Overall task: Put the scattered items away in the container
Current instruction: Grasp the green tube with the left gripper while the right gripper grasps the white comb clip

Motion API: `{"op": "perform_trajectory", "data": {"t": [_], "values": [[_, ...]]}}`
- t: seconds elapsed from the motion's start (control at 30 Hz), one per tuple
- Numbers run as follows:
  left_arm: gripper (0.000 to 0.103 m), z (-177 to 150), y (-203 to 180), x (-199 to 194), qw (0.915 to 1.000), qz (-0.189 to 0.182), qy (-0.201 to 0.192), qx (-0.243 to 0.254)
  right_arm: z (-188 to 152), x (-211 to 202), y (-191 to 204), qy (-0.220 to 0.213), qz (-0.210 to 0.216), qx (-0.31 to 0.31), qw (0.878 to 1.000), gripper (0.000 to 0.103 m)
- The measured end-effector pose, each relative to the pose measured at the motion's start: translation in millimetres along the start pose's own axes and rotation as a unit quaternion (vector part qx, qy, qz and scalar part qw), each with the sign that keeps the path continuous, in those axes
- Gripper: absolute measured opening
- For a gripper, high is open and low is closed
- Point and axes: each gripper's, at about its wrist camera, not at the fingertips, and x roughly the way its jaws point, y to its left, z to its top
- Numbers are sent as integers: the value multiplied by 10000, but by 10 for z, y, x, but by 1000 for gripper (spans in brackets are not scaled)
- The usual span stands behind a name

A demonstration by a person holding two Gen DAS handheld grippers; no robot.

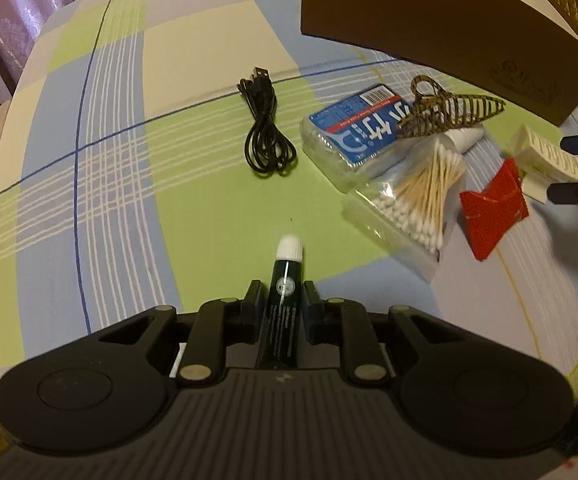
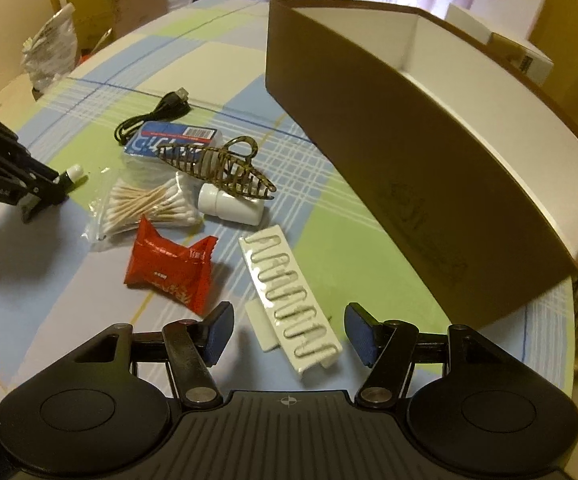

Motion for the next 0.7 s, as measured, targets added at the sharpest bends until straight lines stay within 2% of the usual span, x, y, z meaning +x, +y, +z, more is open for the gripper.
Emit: {"op": "perform_trajectory", "data": {"t": [0.13, 0.2, 0.33, 0.5, 0.7], "values": [[16, 45, -22, 29, 10000, -10, -22, 35, 41, 69, -6, 12, 24, -117, 9999, 59], [13, 42, -39, 32, 10000, -1, -26, 63, 46, 81, 1, 10, 31, -175, 9998, 53], [13, 27, -68, 24, 10000, 42, -25, 24, 31, 113, 7, 113, 65, -175, 9998, 26], [12, 8, -114, -11, 10000, 48, -66, -40, 5, 24, -15, 86, 73, 93, 9999, 25], [12, 73, -159, -185, 9995, 6, -327, -9, 35, -154, -61, 65, 48, 347, 9994, 25]]}}
